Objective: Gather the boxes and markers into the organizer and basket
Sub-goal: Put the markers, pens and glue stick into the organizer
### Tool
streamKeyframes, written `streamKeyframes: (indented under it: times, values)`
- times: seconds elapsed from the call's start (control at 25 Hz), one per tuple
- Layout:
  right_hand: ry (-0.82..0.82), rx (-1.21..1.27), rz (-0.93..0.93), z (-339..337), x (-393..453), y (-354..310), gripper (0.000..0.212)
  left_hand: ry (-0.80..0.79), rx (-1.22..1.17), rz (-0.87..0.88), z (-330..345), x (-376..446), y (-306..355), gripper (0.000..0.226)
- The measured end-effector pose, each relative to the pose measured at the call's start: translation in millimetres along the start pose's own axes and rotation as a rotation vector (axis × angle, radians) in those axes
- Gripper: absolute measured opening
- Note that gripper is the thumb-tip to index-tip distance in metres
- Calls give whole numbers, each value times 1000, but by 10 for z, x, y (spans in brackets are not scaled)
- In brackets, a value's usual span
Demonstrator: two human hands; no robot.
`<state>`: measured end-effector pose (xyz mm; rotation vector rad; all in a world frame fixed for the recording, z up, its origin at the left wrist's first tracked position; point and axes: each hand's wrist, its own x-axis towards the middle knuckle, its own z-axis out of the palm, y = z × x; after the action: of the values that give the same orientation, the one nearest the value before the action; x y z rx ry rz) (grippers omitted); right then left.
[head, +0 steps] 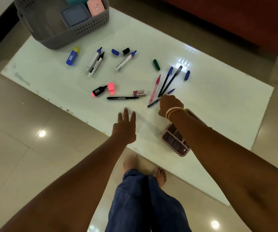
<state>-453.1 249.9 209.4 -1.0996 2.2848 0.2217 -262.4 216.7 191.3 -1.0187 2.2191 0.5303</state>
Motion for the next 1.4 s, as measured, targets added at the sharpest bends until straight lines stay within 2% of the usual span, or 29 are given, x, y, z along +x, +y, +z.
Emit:
streamKeyframes:
  times: [0.16,0.24,0.32,0.4,0.52,0.6,0.64,0.76,0.92,1.08,1.28,1.4]
  values:
    - [-7,329,78,-105,-54,-32,38,-160,-83,53,-252,18,-143,75]
    - [17,493,93,-197,-85,-90,26,-178,-174,44,-383,1,-228,67]
    - [12,647,110,-292,-118,-159,20,-117,-309,-17,-498,-53,-324,58]
    - [-42,823,142,-384,-145,-276,24,-18,-457,-84,-586,-135,-401,48]
    - [-180,1264,209,-511,-143,-547,31,100,-659,-122,-706,-145,-501,36]
    - [-240,1576,255,-560,-129,-764,35,150,-700,-121,-787,-96,-566,32]
    - [-242,1652,265,-565,-93,-848,36,185,-694,-108,-823,-57,-604,30]
    - [-196,1676,261,-578,63,-1002,37,332,-686,-35,-951,124,-716,26]
    - [-122,1758,321,-528,369,-998,33,418,-748,-92,-1133,608,-849,27]
    - [-5,1787,372,-508,798,-869,29,539,-706,-76,-1394,1133,-804,22]
    - [67,1779,365,-581,1178,-810,20,500,-612,-63,-1586,1659,-598,37]
    - [46,1840,425,-714,1254,-798,11,504,-528,-123,-1596,1760,-479,29]
